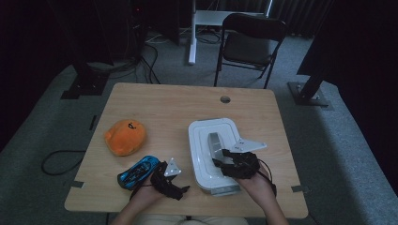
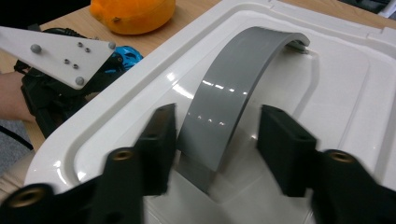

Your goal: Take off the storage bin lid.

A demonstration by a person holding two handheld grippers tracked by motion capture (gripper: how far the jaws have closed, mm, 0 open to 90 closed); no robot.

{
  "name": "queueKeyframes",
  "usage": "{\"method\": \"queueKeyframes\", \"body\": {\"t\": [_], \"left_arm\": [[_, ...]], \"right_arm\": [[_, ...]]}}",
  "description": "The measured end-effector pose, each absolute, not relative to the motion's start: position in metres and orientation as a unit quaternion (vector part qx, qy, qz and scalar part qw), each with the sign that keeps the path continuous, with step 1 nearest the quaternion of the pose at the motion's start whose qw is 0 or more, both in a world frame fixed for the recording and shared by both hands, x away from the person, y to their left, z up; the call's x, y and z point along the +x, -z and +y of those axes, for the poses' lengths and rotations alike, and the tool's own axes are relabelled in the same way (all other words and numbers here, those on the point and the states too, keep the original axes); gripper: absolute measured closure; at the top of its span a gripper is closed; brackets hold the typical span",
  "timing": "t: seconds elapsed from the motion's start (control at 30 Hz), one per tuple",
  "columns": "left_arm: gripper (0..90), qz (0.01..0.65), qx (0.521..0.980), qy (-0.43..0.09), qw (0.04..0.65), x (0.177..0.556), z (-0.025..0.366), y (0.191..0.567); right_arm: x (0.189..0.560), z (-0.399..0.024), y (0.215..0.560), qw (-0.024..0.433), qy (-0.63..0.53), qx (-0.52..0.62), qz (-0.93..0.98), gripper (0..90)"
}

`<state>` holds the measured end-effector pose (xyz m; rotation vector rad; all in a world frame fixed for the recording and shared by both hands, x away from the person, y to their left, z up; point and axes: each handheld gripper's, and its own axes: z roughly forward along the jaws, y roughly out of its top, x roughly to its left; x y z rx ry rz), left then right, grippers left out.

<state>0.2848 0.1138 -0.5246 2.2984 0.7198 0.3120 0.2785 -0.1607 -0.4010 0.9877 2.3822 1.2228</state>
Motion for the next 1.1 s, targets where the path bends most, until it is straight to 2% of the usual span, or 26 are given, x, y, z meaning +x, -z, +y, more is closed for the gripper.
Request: {"method": "queueKeyframes", "body": {"t": [0.13, 0.53, 1.1], "left_arm": [[3.7, 0.279, 0.887, -0.121, 0.349, 0.285, 0.114, 0.525], [3.7, 0.279, 0.887, -0.122, 0.349, 0.285, 0.114, 0.525], [3.7, 0.280, 0.886, -0.120, 0.349, 0.285, 0.114, 0.525]], "right_arm": [[0.278, -0.160, 0.401, 0.136, -0.431, 0.332, 0.828, 62.3], [0.278, -0.163, 0.398, 0.100, -0.453, 0.350, 0.814, 67.3], [0.277, -0.175, 0.371, 0.109, -0.487, 0.347, 0.794, 69.4]]}}
